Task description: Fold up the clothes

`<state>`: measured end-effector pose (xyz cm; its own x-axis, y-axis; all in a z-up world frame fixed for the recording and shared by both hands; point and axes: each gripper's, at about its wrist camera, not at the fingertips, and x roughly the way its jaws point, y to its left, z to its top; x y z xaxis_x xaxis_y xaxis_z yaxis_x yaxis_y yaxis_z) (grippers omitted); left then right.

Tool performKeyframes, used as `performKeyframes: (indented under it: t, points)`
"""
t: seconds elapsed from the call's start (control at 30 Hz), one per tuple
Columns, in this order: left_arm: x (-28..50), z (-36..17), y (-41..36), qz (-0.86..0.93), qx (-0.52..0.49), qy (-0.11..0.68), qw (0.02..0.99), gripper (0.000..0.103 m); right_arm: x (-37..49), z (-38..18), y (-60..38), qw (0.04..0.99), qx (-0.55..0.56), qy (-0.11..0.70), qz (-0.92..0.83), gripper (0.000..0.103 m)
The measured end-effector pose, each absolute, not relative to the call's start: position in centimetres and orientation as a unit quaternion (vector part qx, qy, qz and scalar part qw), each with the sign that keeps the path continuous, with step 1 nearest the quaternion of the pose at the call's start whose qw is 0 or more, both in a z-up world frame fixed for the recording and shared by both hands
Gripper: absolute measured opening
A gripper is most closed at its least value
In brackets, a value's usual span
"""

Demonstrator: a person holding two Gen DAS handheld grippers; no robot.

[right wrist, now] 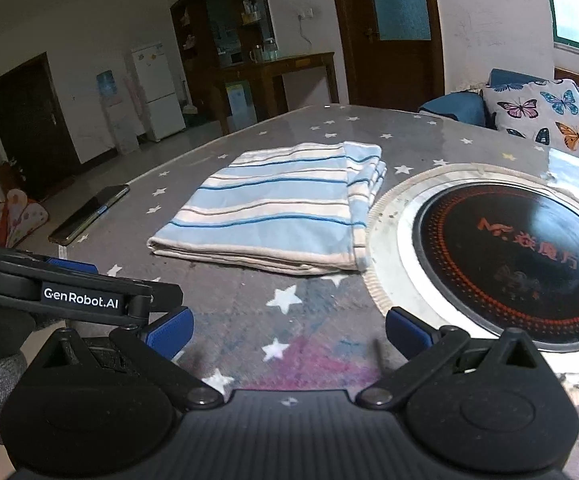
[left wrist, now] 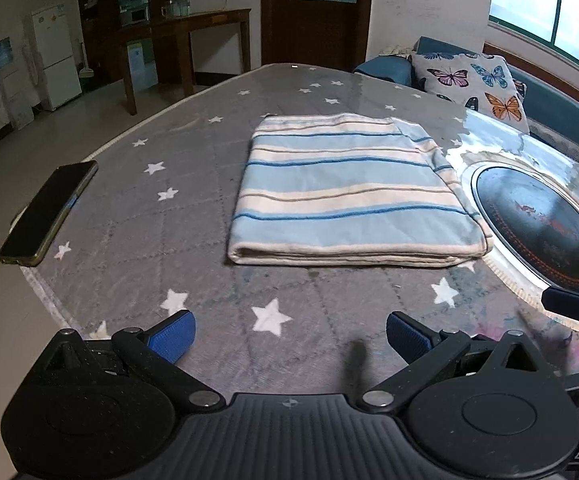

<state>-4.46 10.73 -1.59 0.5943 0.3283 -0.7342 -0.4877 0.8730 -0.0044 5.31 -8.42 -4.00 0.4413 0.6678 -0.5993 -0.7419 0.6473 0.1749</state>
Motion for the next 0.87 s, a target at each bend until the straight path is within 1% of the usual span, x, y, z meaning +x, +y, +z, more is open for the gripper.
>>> performKeyframes:
  t: [0.3,0.87]
  points:
    - [-4.6,-1.4,11.7,0.197,-0.081,0.379,0.900,0.103,4.6,-3.9,-7.8,0.867,-0.054,0.311,0.384,0.103]
    - [-4.2,-2.4,12.9,0.159,-0.077,0.375,0.910,0.103,4.0,-4.8,-6.7,0.879,-0.045,0.323,0.349,0.103]
